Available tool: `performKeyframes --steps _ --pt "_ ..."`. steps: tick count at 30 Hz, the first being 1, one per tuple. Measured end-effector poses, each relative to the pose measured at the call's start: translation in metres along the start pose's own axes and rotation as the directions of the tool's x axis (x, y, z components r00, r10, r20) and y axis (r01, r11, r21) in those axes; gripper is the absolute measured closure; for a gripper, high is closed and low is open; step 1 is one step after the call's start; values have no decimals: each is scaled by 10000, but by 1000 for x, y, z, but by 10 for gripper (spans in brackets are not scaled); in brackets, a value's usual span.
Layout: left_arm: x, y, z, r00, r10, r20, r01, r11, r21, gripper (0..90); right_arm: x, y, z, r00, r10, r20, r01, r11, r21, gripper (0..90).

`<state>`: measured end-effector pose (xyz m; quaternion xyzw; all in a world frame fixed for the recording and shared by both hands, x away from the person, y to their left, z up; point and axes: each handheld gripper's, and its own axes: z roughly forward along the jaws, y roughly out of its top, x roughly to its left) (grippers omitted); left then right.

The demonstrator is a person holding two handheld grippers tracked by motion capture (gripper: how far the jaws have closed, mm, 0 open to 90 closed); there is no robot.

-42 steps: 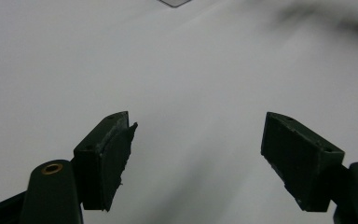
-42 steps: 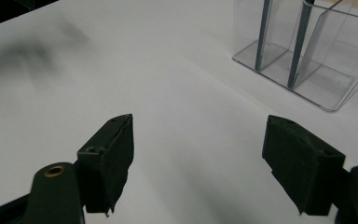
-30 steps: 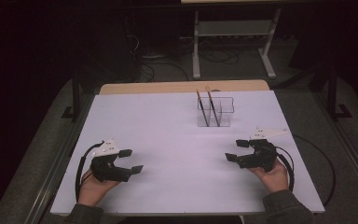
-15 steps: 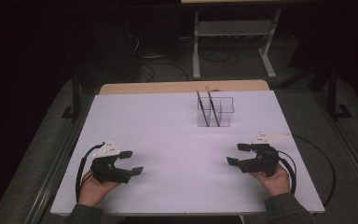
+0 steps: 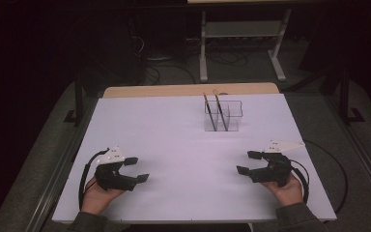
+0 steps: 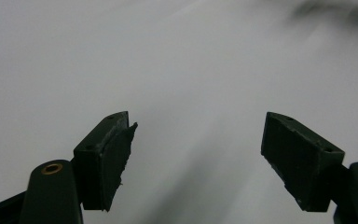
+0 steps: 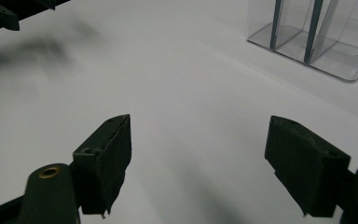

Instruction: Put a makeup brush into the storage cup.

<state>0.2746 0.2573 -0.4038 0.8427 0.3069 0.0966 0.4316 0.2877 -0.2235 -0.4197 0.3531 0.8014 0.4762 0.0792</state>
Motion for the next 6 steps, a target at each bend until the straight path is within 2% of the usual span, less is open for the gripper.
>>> performKeyframes --steps 6 --pt "0 0 2 10000 27 80 -27 10000 31 236 1 -1 2 9999 -83 -60 83 10000 -27 211"
